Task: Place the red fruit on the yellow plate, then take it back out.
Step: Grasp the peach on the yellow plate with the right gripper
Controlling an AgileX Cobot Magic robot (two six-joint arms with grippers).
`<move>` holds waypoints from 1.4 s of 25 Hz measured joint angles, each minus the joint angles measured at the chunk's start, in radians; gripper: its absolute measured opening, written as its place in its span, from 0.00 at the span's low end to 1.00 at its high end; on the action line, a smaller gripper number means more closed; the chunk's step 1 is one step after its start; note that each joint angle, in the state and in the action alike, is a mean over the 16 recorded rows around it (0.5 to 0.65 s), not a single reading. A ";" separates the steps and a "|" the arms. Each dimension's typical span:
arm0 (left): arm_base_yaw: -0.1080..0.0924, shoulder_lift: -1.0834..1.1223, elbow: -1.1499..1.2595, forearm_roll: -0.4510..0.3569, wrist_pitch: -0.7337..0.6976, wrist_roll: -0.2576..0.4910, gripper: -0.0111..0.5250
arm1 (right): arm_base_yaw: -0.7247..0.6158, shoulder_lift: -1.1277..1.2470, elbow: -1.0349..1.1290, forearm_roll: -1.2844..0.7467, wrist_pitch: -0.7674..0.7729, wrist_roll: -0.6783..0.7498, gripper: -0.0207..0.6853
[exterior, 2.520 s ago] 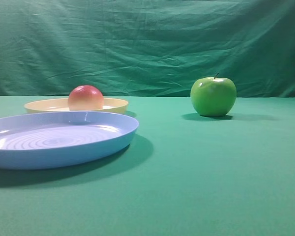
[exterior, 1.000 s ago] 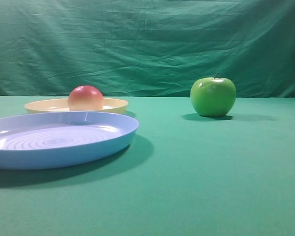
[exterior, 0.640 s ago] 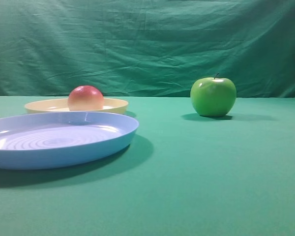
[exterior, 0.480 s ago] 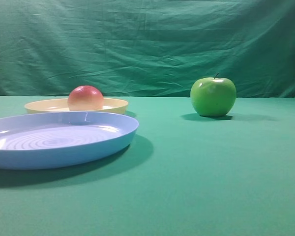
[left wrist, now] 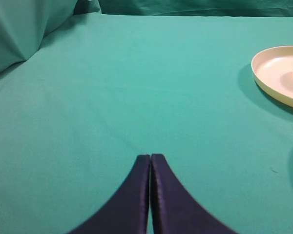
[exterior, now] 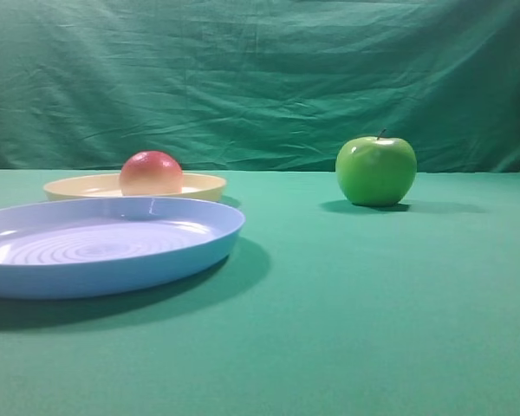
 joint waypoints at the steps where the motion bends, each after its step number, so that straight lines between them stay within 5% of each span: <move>1: 0.000 0.000 0.000 0.000 0.000 0.000 0.02 | 0.000 0.000 0.000 0.000 0.001 -0.003 0.03; 22: 0.000 0.000 0.000 0.000 0.000 -0.002 0.02 | 0.000 0.000 0.000 0.002 0.010 -0.019 0.03; 35: 0.000 0.000 0.000 0.000 0.000 -0.002 0.02 | 0.018 0.047 -0.066 0.003 -0.150 0.017 0.03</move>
